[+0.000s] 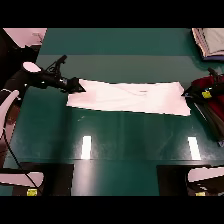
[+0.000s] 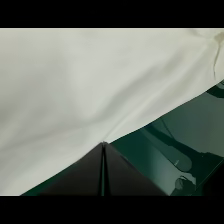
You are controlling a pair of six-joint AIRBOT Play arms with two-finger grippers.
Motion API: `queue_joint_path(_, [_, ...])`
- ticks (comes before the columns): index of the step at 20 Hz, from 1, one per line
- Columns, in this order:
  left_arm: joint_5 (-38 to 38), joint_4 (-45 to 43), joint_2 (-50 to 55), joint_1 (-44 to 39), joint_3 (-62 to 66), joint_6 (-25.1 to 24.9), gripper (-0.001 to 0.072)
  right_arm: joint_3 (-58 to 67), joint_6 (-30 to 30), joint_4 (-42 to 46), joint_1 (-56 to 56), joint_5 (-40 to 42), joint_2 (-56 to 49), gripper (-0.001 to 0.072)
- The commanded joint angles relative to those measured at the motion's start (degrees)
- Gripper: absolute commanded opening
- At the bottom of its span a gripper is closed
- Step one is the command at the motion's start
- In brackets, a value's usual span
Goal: Fold the shirts.
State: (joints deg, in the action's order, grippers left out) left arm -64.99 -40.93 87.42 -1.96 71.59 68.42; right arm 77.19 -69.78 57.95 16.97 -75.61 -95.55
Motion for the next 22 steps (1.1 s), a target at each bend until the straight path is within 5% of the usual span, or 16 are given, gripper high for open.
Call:
queue_joint_path(1, [2.19, -0.85, 0.04, -3.91, 0.07, 0.13, 0.0025, -0.39, 2.56, -0.44, -0.04, -0.31, -2.12, 0.0657])
queue_joint_path(4, [2.19, -0.83, 0.04, -4.48, 0.07, 0.15, 0.0025, -0.39, 5.35, -5.81, -1.05, -0.72, -4.42, 0.0645])
queue_joint_path(7, [1.97, -0.83, 0.04, -4.5, 0.07, 0.17, 0.0024, -0.39, 5.42, -6.91, -2.32, 1.81, -4.79, 0.055])
queue_joint_path(12, [2.34, -0.85, 0.09, -4.5, 0.07, 0.74, 0.0023, -0.39, 8.85, -7.43, -3.58, 2.54, -4.46, 0.0034])
queue_joint_path(17, [4.68, -1.46, 2.97, -8.61, 4.5, 1.88, 0.0023, -0.35, 9.03, -7.43, -3.65, 1.66, 0.44, 0.001])
queue_joint_path(22, [6.01, -2.34, 16.57, -17.0, 21.55, 5.29, 0.0023, 10.25, 2.21, -7.41, -5.77, -9.55, 2.89, 0.0008])
